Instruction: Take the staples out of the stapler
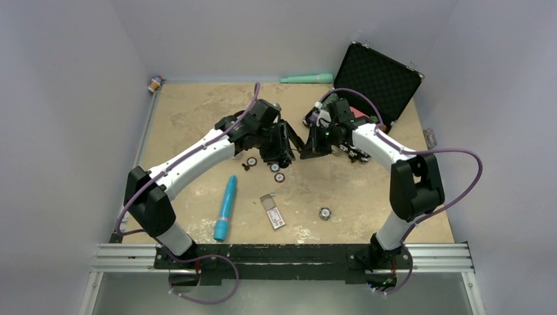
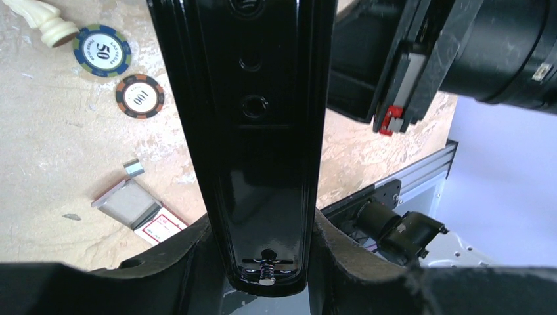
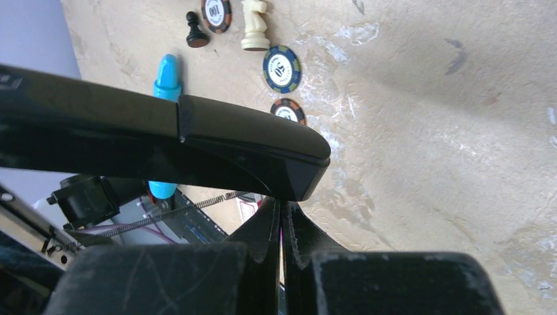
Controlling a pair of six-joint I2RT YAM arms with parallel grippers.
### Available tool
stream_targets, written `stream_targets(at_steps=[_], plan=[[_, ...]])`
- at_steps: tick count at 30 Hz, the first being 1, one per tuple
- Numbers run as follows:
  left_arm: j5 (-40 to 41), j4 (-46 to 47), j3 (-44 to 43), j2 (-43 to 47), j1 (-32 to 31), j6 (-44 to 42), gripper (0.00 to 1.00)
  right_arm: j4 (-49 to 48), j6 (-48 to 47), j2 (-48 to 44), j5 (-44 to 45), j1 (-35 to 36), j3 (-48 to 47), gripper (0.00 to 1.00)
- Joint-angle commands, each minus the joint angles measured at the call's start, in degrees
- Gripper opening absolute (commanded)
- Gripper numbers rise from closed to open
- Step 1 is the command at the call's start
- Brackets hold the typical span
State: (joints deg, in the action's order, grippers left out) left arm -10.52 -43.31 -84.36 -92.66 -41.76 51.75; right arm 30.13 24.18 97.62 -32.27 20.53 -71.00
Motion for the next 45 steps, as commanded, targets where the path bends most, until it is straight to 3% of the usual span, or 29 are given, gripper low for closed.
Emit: stream_targets(at_steps=[1,14,19,27,33,38,39,41,45], plan=[[-8.43,0.84,-2.76,3.23,-2.31,-3.14,0.0,-2.43,-2.44,0.11,2.48,-0.83,-3.17,0.0],[-6.09,-2.79,-1.46,6.73,-2.71,-6.43,0.0,0.58,-6.11,-0.38,2.83,-6.8,-4.08,0.0],[-3.82,-5.66,-2.12,9.36,-2.1,-9.48,0.0,1.0,-6.36,-3.87,4.09,-8.5,-0.39,0.0],[-5.27,-9.58,-3.92,12.4,0.97,-14.07,0.0,-0.08,-5.72,-9.26,-1.59,-8.44,4.15,0.0],[-7.77,-8.85,-3.34,14.78,1.31,-14.22,0.0,-3.25,-3.25,-14.96,-12.45,-8.43,2.18,0.35],[-10.21,-7.52,-4.96,16.13,1.95,-12.44,0.0,-9.92,3.71,-19.09,-19.64,-8.48,1.91,0.79],[-11.08,-6.65,-5.22,16.53,2.16,-12.01,0.0,-11.49,5.09,-19.92,-20.34,-8.44,1.92,0.93],[-13.38,-4.61,-5.83,17.38,2.57,-10.92,0.0,-15.53,8.43,-21.63,-23.01,-8.48,2.33,0.99],[-17.88,1.19,-5.79,19.39,3.55,-7.98,0.0,-30.99,18.92,-25.27,-30.07,-8.36,5.43,0.99]])
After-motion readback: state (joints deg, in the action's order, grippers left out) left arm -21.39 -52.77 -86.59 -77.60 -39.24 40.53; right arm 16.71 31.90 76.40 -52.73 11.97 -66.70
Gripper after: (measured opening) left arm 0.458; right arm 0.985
